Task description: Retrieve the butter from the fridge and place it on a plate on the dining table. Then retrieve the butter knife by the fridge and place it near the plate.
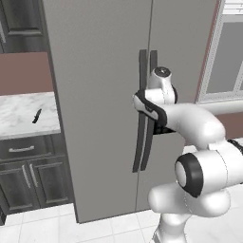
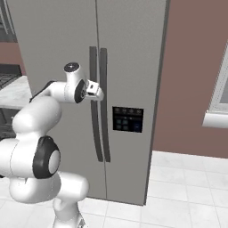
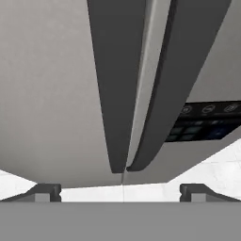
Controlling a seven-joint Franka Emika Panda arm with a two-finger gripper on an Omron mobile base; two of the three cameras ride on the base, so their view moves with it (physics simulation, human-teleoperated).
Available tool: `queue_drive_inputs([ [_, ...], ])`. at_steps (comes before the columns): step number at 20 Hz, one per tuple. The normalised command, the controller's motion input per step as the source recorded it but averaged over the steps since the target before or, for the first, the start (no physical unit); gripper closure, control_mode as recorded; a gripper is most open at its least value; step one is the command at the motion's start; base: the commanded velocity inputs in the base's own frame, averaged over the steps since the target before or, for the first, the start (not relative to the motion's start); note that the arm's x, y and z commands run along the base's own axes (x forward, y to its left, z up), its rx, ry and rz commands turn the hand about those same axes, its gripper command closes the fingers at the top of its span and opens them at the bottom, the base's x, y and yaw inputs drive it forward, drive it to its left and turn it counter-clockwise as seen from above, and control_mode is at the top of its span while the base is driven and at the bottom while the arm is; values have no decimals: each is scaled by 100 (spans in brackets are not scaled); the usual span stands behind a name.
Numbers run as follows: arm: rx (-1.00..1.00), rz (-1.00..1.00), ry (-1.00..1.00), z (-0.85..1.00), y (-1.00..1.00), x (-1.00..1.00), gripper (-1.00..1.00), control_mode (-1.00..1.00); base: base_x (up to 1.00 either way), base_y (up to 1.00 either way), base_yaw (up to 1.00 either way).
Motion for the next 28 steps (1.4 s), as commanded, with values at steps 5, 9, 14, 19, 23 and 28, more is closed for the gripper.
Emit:
queue_drive_inputs([
  [5,0,-4,0,-5,2,53,-100,-100,0,0,0],
  [9,0,-2,0,-8,2,52,-100,-100,0,0,0],
  [14,0,-1,-2,-16,0,46,-100,-100,0,0,0],
  [19,0,0,-2,-26,0,42,-100,-100,0,0,0],
  [23,0,0,-2,-29,-1,41,-100,-100,0,0,0],
  [28,-2,0,-20,-50,-6,9,-100,-100,0,0,0],
])
